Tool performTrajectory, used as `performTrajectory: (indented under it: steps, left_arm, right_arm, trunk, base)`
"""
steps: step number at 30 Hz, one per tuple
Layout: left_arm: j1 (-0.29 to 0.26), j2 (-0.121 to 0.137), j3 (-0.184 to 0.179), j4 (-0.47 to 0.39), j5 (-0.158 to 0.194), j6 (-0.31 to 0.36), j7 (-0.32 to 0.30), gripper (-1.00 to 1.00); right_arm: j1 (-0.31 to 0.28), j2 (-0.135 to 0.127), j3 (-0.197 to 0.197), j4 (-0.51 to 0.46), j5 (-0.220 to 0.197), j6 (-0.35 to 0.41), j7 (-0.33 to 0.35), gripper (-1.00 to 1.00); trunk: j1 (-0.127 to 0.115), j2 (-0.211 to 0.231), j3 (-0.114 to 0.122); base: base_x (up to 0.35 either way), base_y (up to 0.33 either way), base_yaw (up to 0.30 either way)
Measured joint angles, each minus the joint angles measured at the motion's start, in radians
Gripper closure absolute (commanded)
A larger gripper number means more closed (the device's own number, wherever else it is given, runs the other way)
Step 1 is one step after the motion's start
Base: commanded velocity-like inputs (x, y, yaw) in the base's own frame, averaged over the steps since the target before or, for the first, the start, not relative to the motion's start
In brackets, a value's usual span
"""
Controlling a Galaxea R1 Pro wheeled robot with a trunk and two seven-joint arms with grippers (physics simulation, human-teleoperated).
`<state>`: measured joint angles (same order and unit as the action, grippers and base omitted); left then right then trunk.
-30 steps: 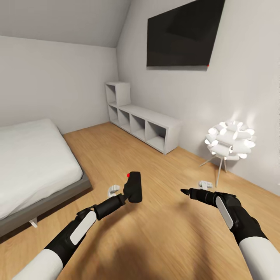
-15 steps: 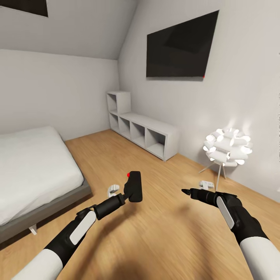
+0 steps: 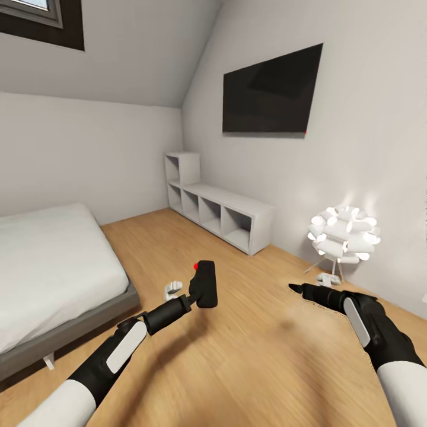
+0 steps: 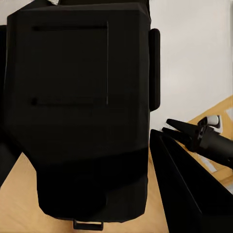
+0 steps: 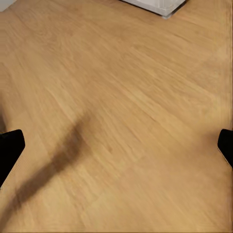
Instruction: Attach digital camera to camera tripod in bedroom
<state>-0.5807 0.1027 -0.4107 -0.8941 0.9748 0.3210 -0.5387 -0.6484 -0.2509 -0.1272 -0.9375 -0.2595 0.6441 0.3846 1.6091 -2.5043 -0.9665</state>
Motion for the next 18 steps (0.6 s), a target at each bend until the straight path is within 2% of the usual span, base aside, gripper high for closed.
performTrajectory:
  steps: [3, 10, 12, 18]
  left_arm:
    - [0.000, 0.000, 0.000, 0.000, 0.000, 0.000, 0.005, 1.00]
    - [0.000, -0.001, 0.000, -0.001, 0.000, 0.000, 0.005, 1.00]
    - [0.000, -0.001, 0.000, 0.000, 0.000, 0.001, 0.006, 1.00]
    - [0.000, -0.001, 0.001, 0.004, 0.000, 0.001, 0.009, 1.00]
  right_arm:
    - [0.000, -0.013, -0.033, -0.001, 0.008, -0.008, -0.003, -1.00]
    - [0.000, -0.015, -0.040, 0.001, 0.007, -0.014, -0.018, -1.00]
    - [0.000, -0.015, -0.042, 0.001, 0.006, -0.009, -0.043, -1.00]
    - [0.000, -0.006, -0.061, -0.008, -0.004, -0.017, -0.213, -1.00]
  trunk:
    - [-0.001, 0.001, 0.012]
    - [-0.004, 0.002, 0.039]
    - [-0.005, 0.003, 0.046]
    - [-0.008, 0.004, 0.070]
  base:
    - [0.000, 0.000, 0.000]
    - [0.000, 0.000, 0.000]
    - [0.000, 0.000, 0.000]
    - [0.000, 0.000, 0.000]
